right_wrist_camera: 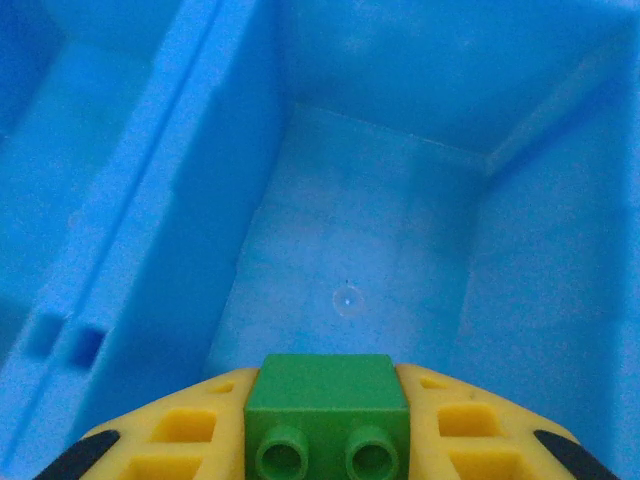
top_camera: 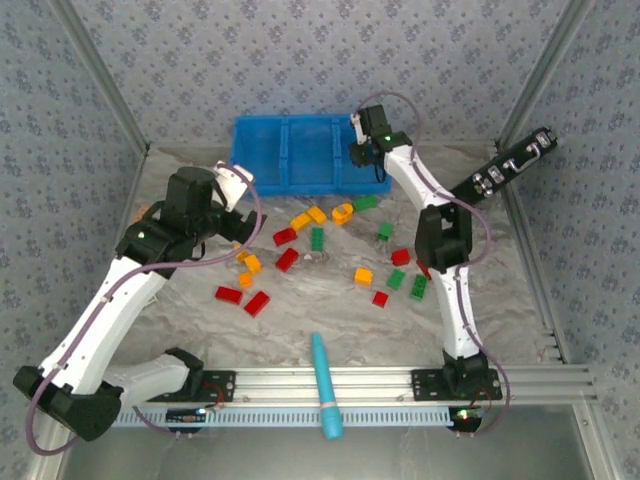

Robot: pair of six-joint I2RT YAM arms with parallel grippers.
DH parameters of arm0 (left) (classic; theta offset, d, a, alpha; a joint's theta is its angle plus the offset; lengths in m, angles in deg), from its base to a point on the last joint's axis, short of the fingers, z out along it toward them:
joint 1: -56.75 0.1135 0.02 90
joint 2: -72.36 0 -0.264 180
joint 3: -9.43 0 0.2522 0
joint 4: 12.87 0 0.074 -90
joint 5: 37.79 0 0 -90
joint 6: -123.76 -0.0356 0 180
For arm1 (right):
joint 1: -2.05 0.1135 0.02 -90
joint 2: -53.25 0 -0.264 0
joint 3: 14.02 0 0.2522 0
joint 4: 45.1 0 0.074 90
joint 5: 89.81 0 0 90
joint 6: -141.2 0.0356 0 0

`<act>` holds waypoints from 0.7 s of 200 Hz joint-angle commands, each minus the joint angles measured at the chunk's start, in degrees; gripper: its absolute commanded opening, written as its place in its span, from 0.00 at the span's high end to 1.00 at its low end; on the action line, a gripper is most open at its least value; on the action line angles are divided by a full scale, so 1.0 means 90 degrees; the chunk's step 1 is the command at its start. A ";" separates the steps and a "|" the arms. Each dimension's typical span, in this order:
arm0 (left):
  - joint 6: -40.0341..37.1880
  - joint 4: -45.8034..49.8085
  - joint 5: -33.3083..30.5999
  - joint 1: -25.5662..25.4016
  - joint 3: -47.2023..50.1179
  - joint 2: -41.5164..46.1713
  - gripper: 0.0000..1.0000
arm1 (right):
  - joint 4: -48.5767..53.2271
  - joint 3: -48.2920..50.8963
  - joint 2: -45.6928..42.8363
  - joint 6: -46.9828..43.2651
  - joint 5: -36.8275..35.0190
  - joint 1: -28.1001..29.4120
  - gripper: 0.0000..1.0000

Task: Sort the legos into containers by color
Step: Place the lego in the container.

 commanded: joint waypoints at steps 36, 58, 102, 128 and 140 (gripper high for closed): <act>-0.0075 0.0107 -0.0052 -0.0065 -0.0296 -0.0132 0.00 | 0.0197 -0.0737 0.0348 0.0079 0.0093 -0.0013 0.54; -0.0079 0.0057 -0.0037 -0.0081 -0.0243 -0.0133 0.00 | 0.0198 -0.0541 0.0128 0.0087 0.0135 -0.0007 0.47; -0.0072 -0.0019 -0.0013 -0.0133 -0.0148 -0.0001 0.00 | 0.0114 0.0325 -0.0697 0.0189 0.0060 0.0166 0.47; -0.0171 -0.0039 -0.0065 -0.0179 -0.0216 -0.0034 0.00 | 0.0086 0.1102 -0.1378 0.1084 0.0263 0.0175 0.46; -0.0284 -0.0024 -0.0189 -0.0270 -0.0323 -0.0109 0.00 | 0.0013 0.1625 -0.1714 0.1666 0.0346 0.0192 0.44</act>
